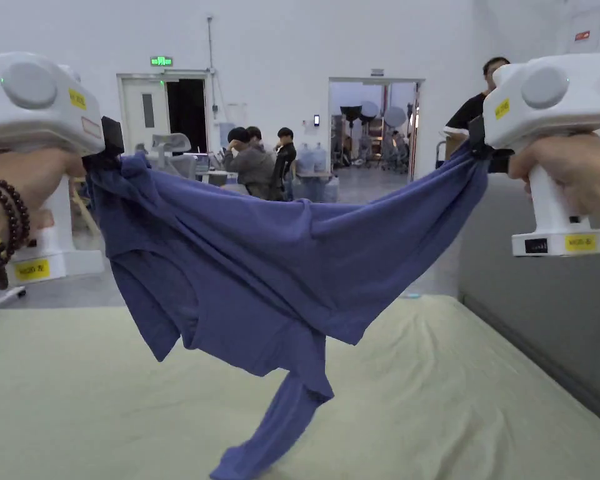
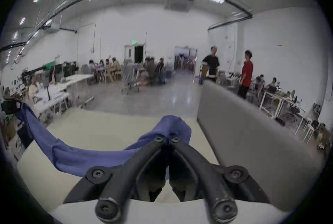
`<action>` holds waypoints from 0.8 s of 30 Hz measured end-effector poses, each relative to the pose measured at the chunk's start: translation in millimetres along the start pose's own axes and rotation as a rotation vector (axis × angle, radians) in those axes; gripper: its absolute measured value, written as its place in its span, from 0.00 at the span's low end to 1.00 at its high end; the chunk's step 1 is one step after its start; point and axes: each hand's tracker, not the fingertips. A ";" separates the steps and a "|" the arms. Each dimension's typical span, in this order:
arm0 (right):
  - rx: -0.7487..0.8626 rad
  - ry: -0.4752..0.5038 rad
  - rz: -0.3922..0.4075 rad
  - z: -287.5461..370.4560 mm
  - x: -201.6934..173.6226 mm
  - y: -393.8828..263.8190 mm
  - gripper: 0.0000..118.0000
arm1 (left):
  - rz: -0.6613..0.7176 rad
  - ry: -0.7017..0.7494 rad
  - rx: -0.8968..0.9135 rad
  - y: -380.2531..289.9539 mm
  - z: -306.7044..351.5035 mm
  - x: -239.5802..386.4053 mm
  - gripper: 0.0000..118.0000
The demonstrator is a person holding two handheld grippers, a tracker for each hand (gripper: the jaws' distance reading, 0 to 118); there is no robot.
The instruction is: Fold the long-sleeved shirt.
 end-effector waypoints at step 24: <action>-0.306 0.039 -0.124 -78.8 13.7 -256.5 0.00 | -0.004 -0.023 -0.263 -212.1 -69.7 -23.3 0.04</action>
